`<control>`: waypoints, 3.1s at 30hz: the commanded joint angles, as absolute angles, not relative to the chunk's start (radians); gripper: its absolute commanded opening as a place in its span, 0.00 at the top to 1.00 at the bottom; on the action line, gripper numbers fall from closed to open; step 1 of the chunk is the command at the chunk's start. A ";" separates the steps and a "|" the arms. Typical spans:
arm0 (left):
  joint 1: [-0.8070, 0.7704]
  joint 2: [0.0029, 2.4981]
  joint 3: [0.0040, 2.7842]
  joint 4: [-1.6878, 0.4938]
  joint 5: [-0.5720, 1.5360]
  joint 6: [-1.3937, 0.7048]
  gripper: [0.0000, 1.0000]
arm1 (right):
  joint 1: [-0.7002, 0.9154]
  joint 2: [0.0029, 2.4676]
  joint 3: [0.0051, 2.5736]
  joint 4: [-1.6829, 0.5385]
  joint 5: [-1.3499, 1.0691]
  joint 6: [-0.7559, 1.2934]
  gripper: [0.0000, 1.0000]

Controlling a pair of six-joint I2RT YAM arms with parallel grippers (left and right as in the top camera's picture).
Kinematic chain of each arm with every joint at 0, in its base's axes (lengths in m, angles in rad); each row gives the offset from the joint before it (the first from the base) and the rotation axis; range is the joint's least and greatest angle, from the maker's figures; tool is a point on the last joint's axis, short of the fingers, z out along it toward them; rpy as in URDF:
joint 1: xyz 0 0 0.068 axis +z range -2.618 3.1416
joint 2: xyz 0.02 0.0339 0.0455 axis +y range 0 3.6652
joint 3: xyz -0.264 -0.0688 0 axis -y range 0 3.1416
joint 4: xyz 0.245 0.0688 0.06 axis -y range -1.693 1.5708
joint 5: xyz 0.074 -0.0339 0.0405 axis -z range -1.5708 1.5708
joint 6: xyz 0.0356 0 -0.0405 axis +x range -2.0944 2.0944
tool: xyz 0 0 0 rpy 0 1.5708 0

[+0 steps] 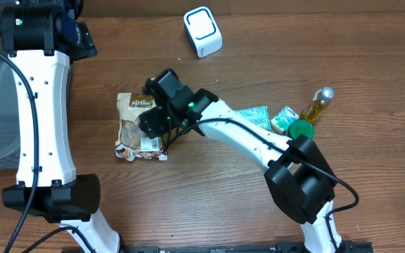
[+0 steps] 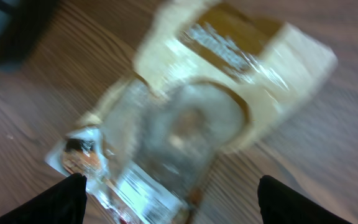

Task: Scan the item barcode
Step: 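Move the open right gripper left over the Pantree snack bag, then grasp the Pantree snack bag and drag it right with the right gripper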

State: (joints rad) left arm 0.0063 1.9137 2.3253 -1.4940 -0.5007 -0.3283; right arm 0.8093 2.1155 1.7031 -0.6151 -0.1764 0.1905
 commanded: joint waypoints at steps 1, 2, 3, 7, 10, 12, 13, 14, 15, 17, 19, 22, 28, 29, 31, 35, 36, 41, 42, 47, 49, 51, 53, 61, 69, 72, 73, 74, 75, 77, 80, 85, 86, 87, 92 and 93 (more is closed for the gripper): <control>0.001 1.909 2.344 -1.492 -0.496 -0.310 0.01 | 0.825 2.143 1.701 -0.554 -0.177 0.151 0.22; 0.001 1.909 2.344 -1.492 -0.496 -0.310 0.01 | 0.826 2.154 1.701 -0.528 -0.177 0.151 0.23; 0.001 1.909 2.344 -1.492 -0.496 -0.310 0.01 | 0.826 2.164 1.700 -0.499 -0.177 0.151 0.24; 0.001 1.909 2.344 -1.491 -0.496 -0.310 0.00 | 0.826 2.221 1.701 -0.400 -0.178 0.151 0.24; 0.001 1.909 2.344 -1.492 -0.496 -0.310 0.00 | 0.826 2.264 1.701 -0.356 -0.177 0.151 0.24; 0.001 1.909 2.344 -1.492 -0.496 -0.310 0.01 | 0.826 2.286 1.701 -0.349 -0.177 0.151 0.24; 0.001 1.909 2.344 -1.492 -0.496 -0.310 0.00 | 0.826 2.292 1.701 -0.353 -0.177 0.151 0.24; 0.001 1.909 2.344 -1.491 -0.496 -0.310 0.00 | 0.825 2.300 1.701 -0.362 -0.177 0.151 0.24; 0.001 1.909 2.344 -1.492 -0.496 -0.310 0.00 | 0.824 2.301 1.701 -0.376 -0.177 0.151 0.24; 0.001 1.909 2.344 -1.492 -0.496 -0.310 0.00 | 0.821 2.302 1.701 -0.421 -0.155 0.152 0.26; 0.001 1.909 2.344 -1.492 -0.496 -0.310 0.00 | 0.818 2.299 1.701 -0.485 -0.106 0.153 0.34; 0.001 1.909 2.344 -1.492 -0.496 -0.310 0.01 | 0.812 2.297 1.701 -0.593 -0.071 0.157 0.36; 0.001 1.909 2.344 -1.492 -0.496 -0.310 0.00 | 0.797 2.263 1.701 -0.788 -0.007 0.304 0.35; 0.001 1.909 2.344 -1.492 -0.496 -0.310 0.00 | 0.794 2.252 1.701 -0.818 -0.001 0.350 0.35; 0.001 1.909 2.344 -1.492 -0.496 -0.310 0.00 | 0.787 2.227 1.701 -0.869 -0.001 0.438 0.35; 0.000 1.909 2.344 -1.491 -0.496 -0.310 0.00 | 0.784 2.171 1.702 -0.945 -0.005 0.498 0.34; 0.001 1.909 2.344 -1.492 -0.496 -0.310 0.01 | 0.784 2.156 1.703 -0.958 -0.004 0.496 0.34; 0.001 1.909 2.344 -1.491 -0.497 -0.310 0.00 | 0.783 2.079 1.703 -1.024 -0.001 0.471 0.35; 0.001 1.909 2.344 -1.492 -0.496 -0.310 0.00 | 0.781 2.071 1.703 -1.045 -0.001 0.471 0.36; 0.001 1.909 2.344 -1.492 -0.496 -0.310 0.00 | 0.778 2.071 1.701 -1.197 -0.001 0.472 0.60; 0.001 1.909 2.344 -1.492 -0.496 -0.310 0.00 | 0.780 2.076 1.700 -1.251 -0.001 0.474 0.68; 0.001 1.909 2.344 -1.492 -0.496 -0.310 0.00 | 0.783 2.076 1.689 -1.280 -0.001 0.496 0.72; 0.001 1.909 2.344 -1.492 -0.496 -0.310 0.00 | 0.789 2.076 1.669 -1.287 -0.002 0.502 0.72; 0.000 1.909 2.344 -1.492 -0.496 -0.310 0.00 | 0.811 2.076 1.562 -1.229 -0.052 0.502 0.70; 0.000 1.909 2.344 -1.492 -0.496 -0.310 0.00 | 0.859 2.076 1.523 -1.118 -0.141 0.502 0.66; 0.000 1.909 2.344 -1.492 -0.496 -0.310 0.01 | 0.886 2.076 1.523 -1.066 -0.141 0.501 0.62; 0.000 1.909 2.344 -1.491 -0.496 -0.310 0.00 | 0.896 2.076 1.523 -1.046 -0.141 0.501 0.61; 0.000 1.909 2.344 -1.492 -0.497 -0.310 0.00 | 0.905 2.076 1.523 -1.028 -0.141 0.501 0.61; 0.000 1.909 2.344 -1.491 -0.497 -0.310 0.01 | 0.914 2.076 1.523 -1.008 -0.141 0.501 0.61; 0.000 1.909 2.344 -1.491 -0.496 -0.310 0.00 | 0.929 2.076 1.523 -0.977 -0.140 0.501 0.59; 0.000 1.909 2.344 -1.492 -0.496 -0.310 0.01 | 0.941 2.076 1.523 -0.944 -0.140 0.501 0.57; 0.000 1.909 2.344 -1.492 -0.496 -0.310 0.00 | 0.942 2.076 1.534 -0.932 -0.178 0.457 0.57; 0.000 1.909 2.344 -1.492 -0.496 -0.310 0.01 | 0.940 2.074 1.543 -0.937 -0.199 0.433 0.57; 0.000 1.909 2.344 -1.492 -0.496 -0.310 0.00 | 0.937 2.069 1.553 -0.944 -0.225 0.405 0.55; 0.000 1.909 2.344 -1.492 -0.496 -0.310 0.00 | 0.921 2.020 1.603 -0.977 -0.253 0.335 0.48; 0.000 1.909 2.344 -1.491 -0.496 -0.310 0.00 | 0.918 2.008 1.610 -0.983 -0.252 0.324 0.47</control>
